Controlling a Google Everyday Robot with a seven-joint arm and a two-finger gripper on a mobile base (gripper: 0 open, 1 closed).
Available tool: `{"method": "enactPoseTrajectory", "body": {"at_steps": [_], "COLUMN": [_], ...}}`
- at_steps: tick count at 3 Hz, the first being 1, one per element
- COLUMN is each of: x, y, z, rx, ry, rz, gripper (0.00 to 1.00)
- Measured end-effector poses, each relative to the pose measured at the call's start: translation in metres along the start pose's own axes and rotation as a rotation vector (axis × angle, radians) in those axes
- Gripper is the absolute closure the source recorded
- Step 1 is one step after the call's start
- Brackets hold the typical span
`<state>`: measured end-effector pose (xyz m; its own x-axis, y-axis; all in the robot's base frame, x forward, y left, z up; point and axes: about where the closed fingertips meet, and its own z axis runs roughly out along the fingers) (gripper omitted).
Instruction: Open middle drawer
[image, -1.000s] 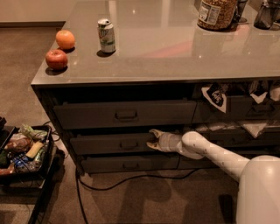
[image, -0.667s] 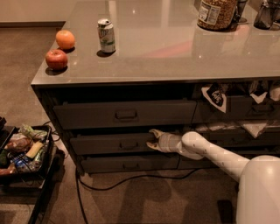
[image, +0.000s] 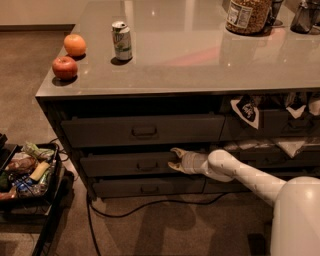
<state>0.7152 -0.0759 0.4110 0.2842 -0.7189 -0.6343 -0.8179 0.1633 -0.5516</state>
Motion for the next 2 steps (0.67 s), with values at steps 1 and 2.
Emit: {"method": "enactPoseTrajectory", "body": {"at_steps": [1, 2], "x": [-0.0031, -0.0052], "y": [0.0179, 0.0159], "z": [-0.0004, -0.0022], "rx": [-0.002, -0.002], "ry": [-0.003, -0.003], "rz": [0.031, 0.031], "gripper": [1.0, 1.0]}}
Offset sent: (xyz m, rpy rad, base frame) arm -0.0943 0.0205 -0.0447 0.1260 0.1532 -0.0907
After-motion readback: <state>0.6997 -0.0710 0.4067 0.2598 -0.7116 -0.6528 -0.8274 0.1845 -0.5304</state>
